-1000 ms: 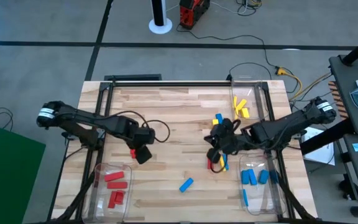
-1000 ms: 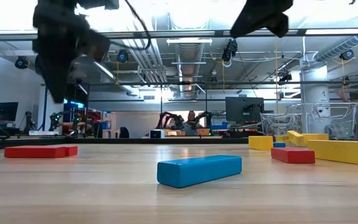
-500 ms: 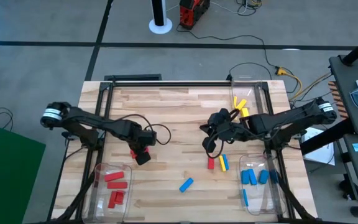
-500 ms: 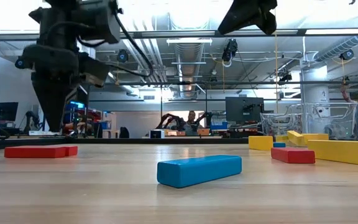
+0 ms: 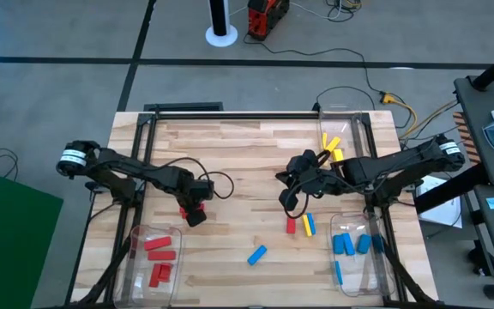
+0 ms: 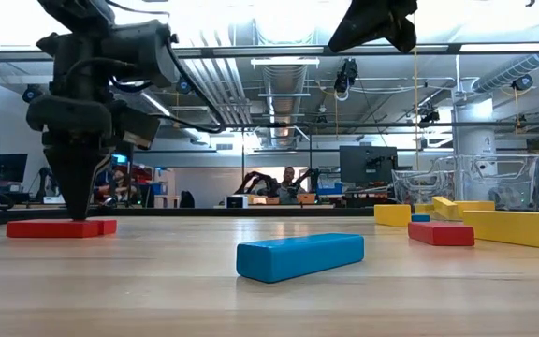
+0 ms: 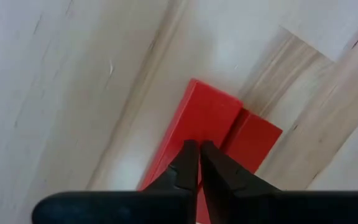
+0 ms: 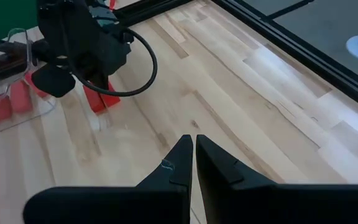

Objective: Sort blocks
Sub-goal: Put the red block into the bottom left transparent bin

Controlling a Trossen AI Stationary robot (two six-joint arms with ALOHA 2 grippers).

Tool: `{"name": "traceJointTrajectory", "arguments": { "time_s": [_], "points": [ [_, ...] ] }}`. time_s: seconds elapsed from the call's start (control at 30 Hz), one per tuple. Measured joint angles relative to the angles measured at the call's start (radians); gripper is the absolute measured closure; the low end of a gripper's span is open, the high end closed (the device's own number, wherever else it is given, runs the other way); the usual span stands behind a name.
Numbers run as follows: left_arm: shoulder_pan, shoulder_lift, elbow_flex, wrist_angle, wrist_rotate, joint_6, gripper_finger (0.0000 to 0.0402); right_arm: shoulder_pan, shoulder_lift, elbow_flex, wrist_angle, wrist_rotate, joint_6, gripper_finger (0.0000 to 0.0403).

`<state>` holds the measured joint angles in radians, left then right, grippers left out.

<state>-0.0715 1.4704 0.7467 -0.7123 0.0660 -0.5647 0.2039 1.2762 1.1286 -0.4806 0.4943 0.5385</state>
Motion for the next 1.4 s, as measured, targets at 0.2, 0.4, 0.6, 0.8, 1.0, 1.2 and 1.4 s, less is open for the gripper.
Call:
{"name": "traceJointTrajectory", "arguments": {
  "time_s": [0.2, 0.4, 0.6, 0.8, 1.0, 1.2, 1.4],
  "points": [
    [0.036, 0.0, 0.015, 0.017, -0.125, 0.009, 0.0402, -0.006, 0.0, 0.0, 0.0, 0.004, 0.0, 0.039],
    [0.114, -0.001, 0.057, 0.011, -0.102, 0.101, 0.0402, -0.007, 0.0, 0.0, 0.0, 0.004, 0.0, 0.039],
    [0.122, -0.003, 0.15, -0.092, -0.047, 0.349, 0.0394, -0.006, 0.0, -0.001, 0.0, 0.001, 0.003, 0.039],
    [0.124, -0.004, 0.169, -0.152, -0.017, 0.578, 0.0327, -0.006, 0.0, -0.001, 0.0, -0.005, 0.003, 0.039],
    [0.123, -0.005, 0.124, -0.115, 0.0, 0.724, 0.0233, -0.006, 0.0, -0.001, -0.001, -0.03, 0.003, 0.039],
    [0.124, -0.005, 0.052, -0.013, -0.058, 0.757, 0.017, -0.006, 0.0, -0.001, -0.002, -0.031, 0.003, 0.039],
    [0.124, 0.001, -0.007, 0.064, -0.057, 0.781, 0.0158, -0.006, 0.0, -0.001, -0.003, -0.031, -0.004, 0.039]
  ]
}}
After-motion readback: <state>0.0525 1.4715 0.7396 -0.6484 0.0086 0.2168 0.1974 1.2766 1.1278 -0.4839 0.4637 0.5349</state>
